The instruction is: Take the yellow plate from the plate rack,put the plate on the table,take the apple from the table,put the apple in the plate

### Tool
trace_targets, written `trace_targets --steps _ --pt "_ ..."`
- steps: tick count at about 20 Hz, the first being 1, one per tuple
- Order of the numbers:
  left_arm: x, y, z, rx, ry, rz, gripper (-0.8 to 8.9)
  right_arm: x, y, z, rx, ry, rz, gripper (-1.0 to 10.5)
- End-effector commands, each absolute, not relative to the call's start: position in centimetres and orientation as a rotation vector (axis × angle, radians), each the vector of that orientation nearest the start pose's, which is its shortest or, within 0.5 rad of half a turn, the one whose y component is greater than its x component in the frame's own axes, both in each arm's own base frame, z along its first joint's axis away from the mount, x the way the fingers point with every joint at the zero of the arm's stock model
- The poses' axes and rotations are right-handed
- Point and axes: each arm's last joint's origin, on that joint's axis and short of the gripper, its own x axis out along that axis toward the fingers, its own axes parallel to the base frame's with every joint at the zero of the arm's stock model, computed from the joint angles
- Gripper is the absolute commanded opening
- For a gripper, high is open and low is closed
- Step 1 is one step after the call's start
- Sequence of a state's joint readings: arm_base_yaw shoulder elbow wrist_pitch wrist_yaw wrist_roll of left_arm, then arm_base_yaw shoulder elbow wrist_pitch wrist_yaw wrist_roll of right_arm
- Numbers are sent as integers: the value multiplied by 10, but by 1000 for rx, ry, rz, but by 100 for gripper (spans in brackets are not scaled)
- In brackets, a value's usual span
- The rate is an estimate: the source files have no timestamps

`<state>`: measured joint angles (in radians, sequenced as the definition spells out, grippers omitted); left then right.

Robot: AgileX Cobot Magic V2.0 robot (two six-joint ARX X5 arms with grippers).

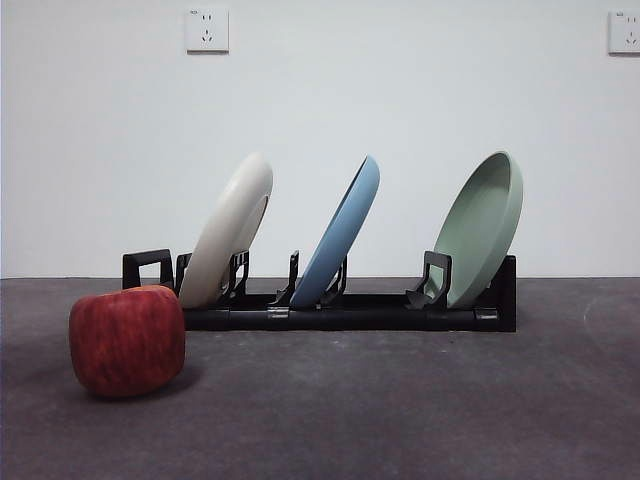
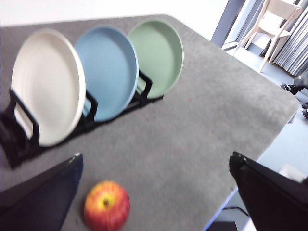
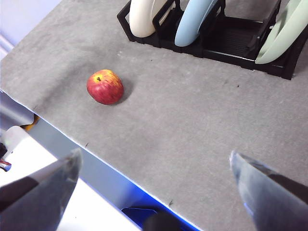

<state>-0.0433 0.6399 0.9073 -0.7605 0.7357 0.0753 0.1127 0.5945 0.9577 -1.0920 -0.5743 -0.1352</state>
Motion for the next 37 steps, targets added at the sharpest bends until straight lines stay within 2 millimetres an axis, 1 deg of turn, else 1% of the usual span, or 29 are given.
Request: trace_targets --steps 1,3,5,8,12,15,17,20,22,23,24,25,26,27,29,30,31,32,33,37 --pt "134 -30 349 -109 445 -806 570 77 25 334 50 674 704 627" --pt "164 -40 354 -89 449 -827 570 79 25 333 53 682 704 627" --pt "196 -56 357 -57 470 -814 570 80 25 333 54 690 704 626" --pt "244 -84 352 -18 511 -809 570 82 25 332 56 698 704 626" --pt "302 -118 335 18 534 -782 570 83 26 332 58 702 705 626" --pt "336 -134 317 33 560 -753 570 83 26 332 58 703 704 626" --pt "352 -140 303 36 575 -735 570 83 26 332 58 703 705 626" --pt "365 -144 282 38 605 -725 569 83 26 332 58 703 704 626" --pt "370 -147 273 45 625 -708 562 83 26 332 58 703 704 626" --pt "370 -147 271 45 630 -709 561 83 26 332 58 703 705 626" --pt "370 -148 270 47 631 -706 528 83 26 332 58 703 704 626" --pt "370 -149 270 52 631 -701 429 83 26 332 58 703 704 626" --pt "369 -151 270 58 631 -697 288 83 26 332 58 703 704 626" --pt "369 -151 270 56 635 -698 209 83 26 332 58 703 704 626" --pt "369 -151 269 57 643 -698 117 83 26 332 58 703 705 626" --pt "368 -152 269 55 648 -700 82 83 26 332 58 703 705 626" --pt "368 -152 269 48 655 -697 79 83 26 332 58 703 705 626" --pt "367 -152 268 33 668 -691 54 83 26 332 58 703 705 626" --pt "367 -152 268 29 675 -691 -11 83 26 332 58 703 705 626" --pt "366 -152 268 -9 695 -712 -9 83 26 332 58 703 705 626"
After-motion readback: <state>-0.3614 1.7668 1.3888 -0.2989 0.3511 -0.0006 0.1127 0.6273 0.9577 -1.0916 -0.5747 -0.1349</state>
